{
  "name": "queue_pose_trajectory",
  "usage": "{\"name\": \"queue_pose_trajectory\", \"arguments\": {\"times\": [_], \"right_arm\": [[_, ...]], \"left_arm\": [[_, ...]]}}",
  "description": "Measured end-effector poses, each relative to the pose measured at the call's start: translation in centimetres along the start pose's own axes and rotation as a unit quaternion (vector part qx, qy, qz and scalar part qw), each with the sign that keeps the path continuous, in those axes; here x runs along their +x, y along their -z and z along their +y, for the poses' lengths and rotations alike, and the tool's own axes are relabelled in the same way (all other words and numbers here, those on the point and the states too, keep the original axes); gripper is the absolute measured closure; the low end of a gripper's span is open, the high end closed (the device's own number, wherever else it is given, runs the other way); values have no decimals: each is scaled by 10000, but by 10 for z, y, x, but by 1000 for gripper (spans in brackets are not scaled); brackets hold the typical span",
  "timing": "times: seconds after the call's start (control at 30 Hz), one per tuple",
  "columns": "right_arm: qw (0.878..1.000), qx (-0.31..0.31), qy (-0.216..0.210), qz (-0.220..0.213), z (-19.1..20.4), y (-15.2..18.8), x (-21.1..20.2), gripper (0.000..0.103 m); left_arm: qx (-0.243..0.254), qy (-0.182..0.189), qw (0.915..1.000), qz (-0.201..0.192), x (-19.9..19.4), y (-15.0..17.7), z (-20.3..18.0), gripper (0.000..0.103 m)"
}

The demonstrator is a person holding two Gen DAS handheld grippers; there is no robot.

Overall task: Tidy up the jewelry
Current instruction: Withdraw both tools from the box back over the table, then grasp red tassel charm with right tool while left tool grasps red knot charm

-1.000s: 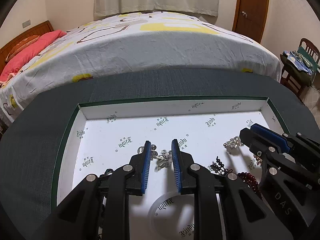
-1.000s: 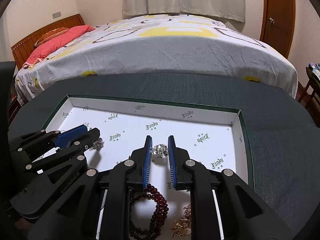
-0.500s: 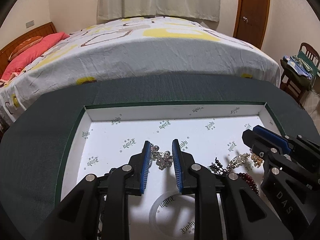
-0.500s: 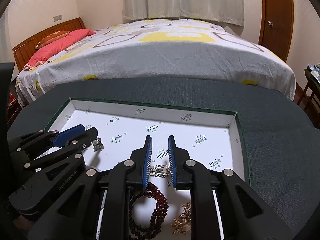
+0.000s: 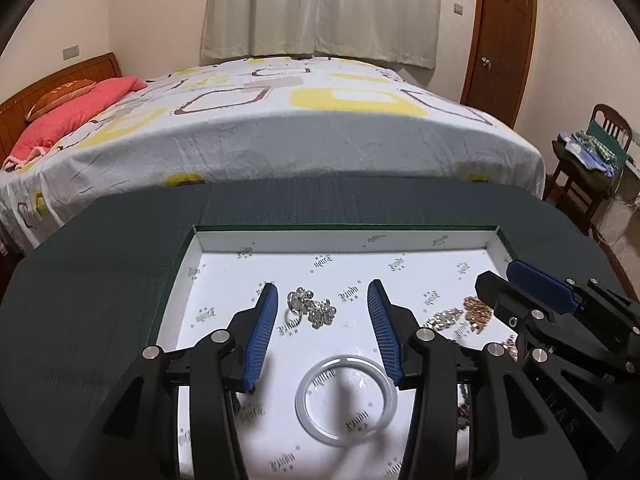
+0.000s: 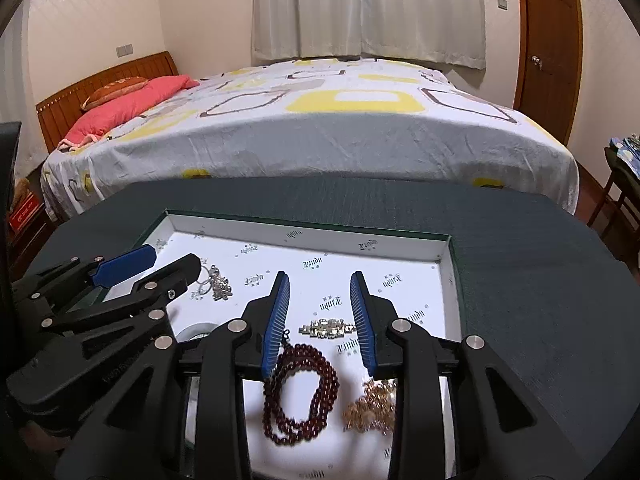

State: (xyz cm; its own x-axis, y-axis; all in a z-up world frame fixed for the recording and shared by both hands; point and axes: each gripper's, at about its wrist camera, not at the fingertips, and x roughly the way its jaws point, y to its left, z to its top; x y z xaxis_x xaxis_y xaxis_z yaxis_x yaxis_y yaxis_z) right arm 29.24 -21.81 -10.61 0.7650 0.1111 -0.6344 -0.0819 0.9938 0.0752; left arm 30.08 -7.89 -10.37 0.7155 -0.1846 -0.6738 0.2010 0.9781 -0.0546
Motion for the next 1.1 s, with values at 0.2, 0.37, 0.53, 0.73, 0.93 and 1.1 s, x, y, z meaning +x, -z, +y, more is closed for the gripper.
{"name": "queue_pose_trajectory", "arguments": {"times": [0.2,0.37,0.53,0.73,0.93,1.1], "right_arm": [[9999,-7,-15,-106,-4,9,-28,66],[9999,23,15,-163,-13,24,-56,66],[9999,21,52,-126,-22,46,-82,66],[9999,53,67,109,-28,82,-100,66],[9994,116,50,325,-27,113,-111,66],[9987,79,5,499,-22,126,-102,66]], "left_arm": [[0,7,9998,-177,-30,11,-2,49],[-8,-33,9996,-278,-54,28,-4,49],[117,-101,9994,-311,-76,51,-9,49],[171,-173,9994,-235,-95,79,-11,49],[56,-205,9998,-22,-101,104,-7,49],[-30,-269,9995,179,-100,119,2,49]]}}
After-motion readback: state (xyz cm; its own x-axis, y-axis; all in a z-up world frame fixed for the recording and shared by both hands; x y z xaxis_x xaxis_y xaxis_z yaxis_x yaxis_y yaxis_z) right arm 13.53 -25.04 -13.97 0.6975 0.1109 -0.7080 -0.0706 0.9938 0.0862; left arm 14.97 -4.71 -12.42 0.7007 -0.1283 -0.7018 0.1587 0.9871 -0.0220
